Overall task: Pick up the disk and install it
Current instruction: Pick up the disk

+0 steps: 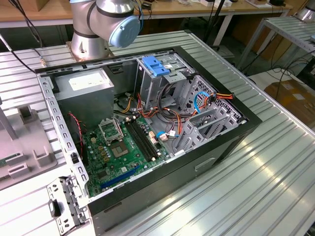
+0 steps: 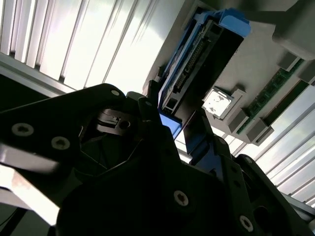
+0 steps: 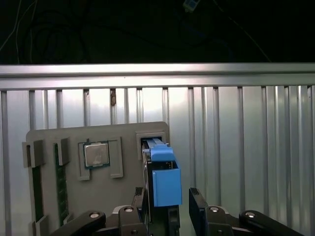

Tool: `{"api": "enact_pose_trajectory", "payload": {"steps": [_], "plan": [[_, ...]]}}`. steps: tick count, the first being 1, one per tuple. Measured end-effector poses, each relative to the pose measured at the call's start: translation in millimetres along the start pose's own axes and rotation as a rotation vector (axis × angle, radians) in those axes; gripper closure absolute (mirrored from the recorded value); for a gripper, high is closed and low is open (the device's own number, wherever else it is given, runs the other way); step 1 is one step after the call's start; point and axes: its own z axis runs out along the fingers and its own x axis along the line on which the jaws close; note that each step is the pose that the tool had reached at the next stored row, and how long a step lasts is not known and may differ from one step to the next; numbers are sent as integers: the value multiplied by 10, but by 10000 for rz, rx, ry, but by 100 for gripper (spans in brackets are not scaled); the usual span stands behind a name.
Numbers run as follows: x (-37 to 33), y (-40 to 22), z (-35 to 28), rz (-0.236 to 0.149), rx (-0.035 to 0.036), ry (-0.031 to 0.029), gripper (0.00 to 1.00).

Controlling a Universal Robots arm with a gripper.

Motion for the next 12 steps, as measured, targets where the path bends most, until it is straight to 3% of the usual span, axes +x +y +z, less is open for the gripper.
{"api": "enact_pose_trajectory", "payload": {"steps": [12], "plan": [[6, 7, 69, -2, 0, 0, 52]]}}
